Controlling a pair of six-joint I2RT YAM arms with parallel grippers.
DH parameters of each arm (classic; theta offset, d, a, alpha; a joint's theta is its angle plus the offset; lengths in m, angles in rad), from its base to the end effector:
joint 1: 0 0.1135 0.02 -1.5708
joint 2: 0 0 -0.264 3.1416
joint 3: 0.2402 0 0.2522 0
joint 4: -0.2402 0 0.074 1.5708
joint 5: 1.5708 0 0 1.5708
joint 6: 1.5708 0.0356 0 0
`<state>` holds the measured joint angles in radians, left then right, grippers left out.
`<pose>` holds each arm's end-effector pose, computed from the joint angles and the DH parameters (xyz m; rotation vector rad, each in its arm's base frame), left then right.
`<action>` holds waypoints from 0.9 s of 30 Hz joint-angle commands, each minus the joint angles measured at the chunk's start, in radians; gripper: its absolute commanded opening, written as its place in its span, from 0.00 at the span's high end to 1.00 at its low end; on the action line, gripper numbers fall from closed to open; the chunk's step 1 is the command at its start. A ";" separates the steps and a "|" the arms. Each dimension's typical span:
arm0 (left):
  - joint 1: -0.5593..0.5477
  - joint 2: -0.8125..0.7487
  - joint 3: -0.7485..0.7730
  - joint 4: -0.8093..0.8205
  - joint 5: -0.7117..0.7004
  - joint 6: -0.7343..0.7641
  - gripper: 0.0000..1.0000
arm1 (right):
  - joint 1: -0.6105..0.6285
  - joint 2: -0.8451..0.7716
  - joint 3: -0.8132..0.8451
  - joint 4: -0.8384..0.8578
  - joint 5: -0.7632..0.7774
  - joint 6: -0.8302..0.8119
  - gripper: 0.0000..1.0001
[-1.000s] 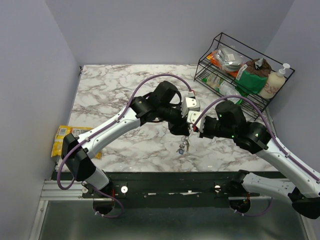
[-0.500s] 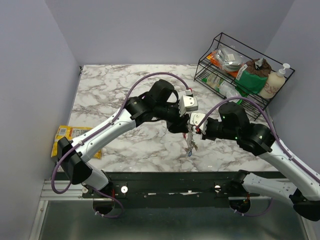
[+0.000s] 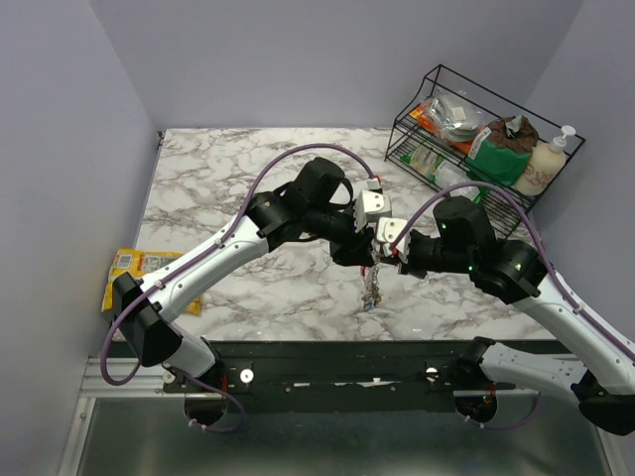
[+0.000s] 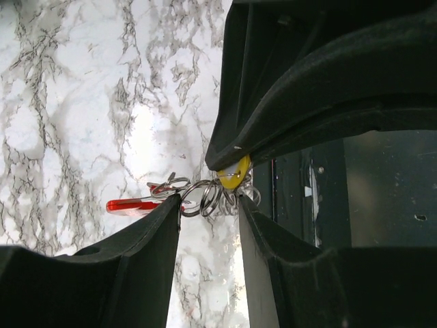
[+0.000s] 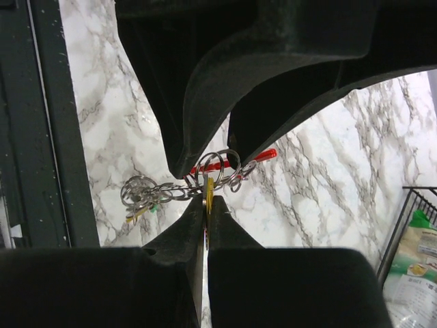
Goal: Remove the keys from the keyring
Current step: Remove the key from the keyring.
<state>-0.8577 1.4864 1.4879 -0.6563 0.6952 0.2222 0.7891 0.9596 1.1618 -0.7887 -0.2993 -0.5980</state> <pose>0.1940 -0.2592 0.3752 1.4942 1.7150 -1.1155 0.1239 0.1397 0.3779 -1.5097 1.5438 0.4331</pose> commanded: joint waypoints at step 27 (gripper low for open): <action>-0.001 -0.012 0.028 -0.006 0.084 0.002 0.66 | -0.088 0.008 0.061 0.017 -0.184 0.092 0.91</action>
<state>-0.8547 1.4864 1.4879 -0.6628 0.7166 0.1967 0.7155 0.9684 1.1934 -0.8093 -0.4652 -0.5495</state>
